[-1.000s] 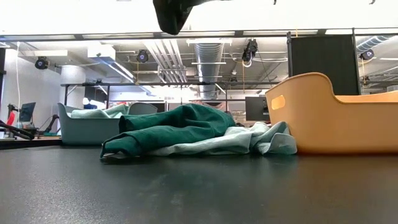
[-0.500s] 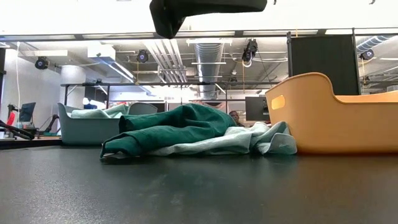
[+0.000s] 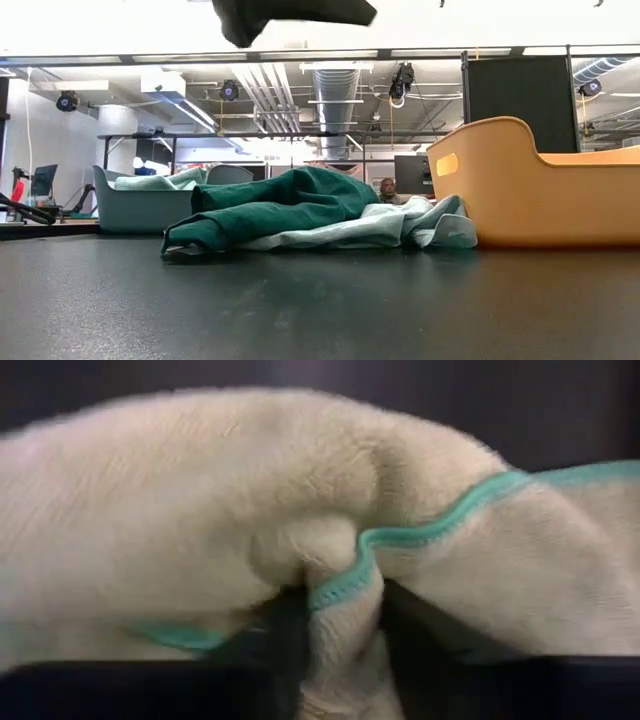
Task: Sort towels by color in basket
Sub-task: Put the light green towel into the blue bin
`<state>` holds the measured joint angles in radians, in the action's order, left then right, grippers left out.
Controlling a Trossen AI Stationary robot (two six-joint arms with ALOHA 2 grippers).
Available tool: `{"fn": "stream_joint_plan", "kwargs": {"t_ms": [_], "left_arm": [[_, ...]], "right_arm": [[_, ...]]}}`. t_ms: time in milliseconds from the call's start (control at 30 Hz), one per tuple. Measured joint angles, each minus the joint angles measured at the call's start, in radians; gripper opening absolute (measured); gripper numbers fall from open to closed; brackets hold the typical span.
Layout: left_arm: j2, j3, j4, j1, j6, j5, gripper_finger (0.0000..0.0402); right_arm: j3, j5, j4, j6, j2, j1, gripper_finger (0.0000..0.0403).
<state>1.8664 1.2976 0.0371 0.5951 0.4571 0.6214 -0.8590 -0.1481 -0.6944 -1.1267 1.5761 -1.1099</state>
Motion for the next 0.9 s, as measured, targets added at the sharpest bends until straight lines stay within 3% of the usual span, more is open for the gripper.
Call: {"fn": "stream_joint_plan", "kwargs": {"t_ms": [67, 167, 233, 400, 467, 633, 900], "left_arm": [[-0.022, 0.0, 0.017, 0.011, -0.028, 0.028, 0.0155], [-0.041, -0.006, 0.016, 0.027, -0.041, 0.126, 0.0155], [-0.042, -0.013, 0.011, 0.028, -0.018, 0.175, 0.0155], [-0.041, -0.052, -0.04, 0.013, -0.011, 0.171, 0.0155], [-0.051, -0.087, -0.055, 0.005, -0.002, 0.172, 0.0155], [-0.097, -0.175, -0.178, -0.014, -0.028, 0.175, 0.0179], [-0.129, -0.336, -0.593, -0.045, -0.164, -0.068, 0.0259]], "right_arm": [[-0.024, -0.052, -0.007, 0.009, -0.005, 0.001, 0.003], [-0.101, -0.176, -0.008, 0.1, -0.02, 0.008, 0.0025], [-0.163, -0.3, 0.004, 0.215, -0.043, 0.014, 0.0023], [-0.278, -0.614, 0.021, 0.55, -0.074, 0.062, 0.002], [-0.304, -0.691, 0.078, 0.707, -0.083, 0.095, 0.002], [-0.313, -0.702, 0.277, 1.016, -0.103, 0.196, 0.0019], [-0.312, -0.701, 0.411, 1.197, -0.099, 0.337, 0.0018]]}}
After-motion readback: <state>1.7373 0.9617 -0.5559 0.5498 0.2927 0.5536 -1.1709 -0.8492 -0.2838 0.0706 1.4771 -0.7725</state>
